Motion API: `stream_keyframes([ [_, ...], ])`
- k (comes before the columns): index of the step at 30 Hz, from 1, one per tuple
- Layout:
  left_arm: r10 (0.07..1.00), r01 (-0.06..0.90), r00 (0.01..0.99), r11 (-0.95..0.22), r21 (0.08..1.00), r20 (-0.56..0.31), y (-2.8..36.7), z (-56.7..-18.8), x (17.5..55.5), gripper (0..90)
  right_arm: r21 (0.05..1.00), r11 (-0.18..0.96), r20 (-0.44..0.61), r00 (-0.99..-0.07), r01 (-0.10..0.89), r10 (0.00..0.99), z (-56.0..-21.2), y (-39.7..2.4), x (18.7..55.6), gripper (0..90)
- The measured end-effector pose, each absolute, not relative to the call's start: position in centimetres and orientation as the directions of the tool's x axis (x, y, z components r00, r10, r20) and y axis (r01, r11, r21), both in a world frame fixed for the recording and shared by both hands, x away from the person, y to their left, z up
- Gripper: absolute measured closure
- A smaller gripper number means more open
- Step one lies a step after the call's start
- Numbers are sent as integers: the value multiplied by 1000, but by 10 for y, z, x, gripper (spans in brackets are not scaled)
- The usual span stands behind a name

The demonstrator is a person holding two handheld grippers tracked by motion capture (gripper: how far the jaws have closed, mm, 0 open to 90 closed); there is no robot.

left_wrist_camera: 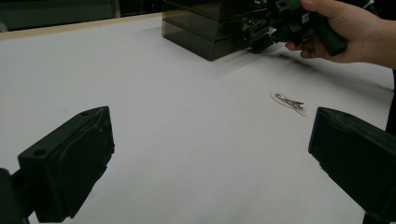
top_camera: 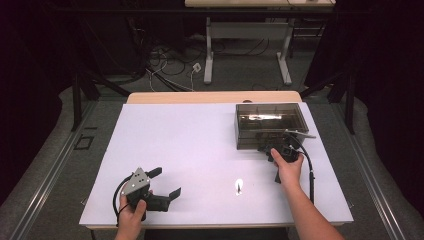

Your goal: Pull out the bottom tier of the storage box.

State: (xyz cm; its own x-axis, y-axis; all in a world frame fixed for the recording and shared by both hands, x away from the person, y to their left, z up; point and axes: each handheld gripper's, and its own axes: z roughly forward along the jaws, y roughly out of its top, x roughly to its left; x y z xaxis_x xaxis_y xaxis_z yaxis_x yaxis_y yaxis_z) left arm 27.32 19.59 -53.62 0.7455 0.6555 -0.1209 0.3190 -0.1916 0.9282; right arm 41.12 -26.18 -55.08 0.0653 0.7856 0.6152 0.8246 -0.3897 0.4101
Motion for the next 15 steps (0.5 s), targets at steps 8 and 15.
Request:
stream_keyframes([
  [8, 652, 318, 748, -191, 929, -122, 196, -536, 273, 3, 403, -427, 643, 82, 809, 762, -555, -264, 414, 517],
  [15, 652, 317, 749, -192, 929, -121, 196, -536, 273, 3, 387, -448, 654, 103, 806, 749, -556, -262, 415, 529],
])
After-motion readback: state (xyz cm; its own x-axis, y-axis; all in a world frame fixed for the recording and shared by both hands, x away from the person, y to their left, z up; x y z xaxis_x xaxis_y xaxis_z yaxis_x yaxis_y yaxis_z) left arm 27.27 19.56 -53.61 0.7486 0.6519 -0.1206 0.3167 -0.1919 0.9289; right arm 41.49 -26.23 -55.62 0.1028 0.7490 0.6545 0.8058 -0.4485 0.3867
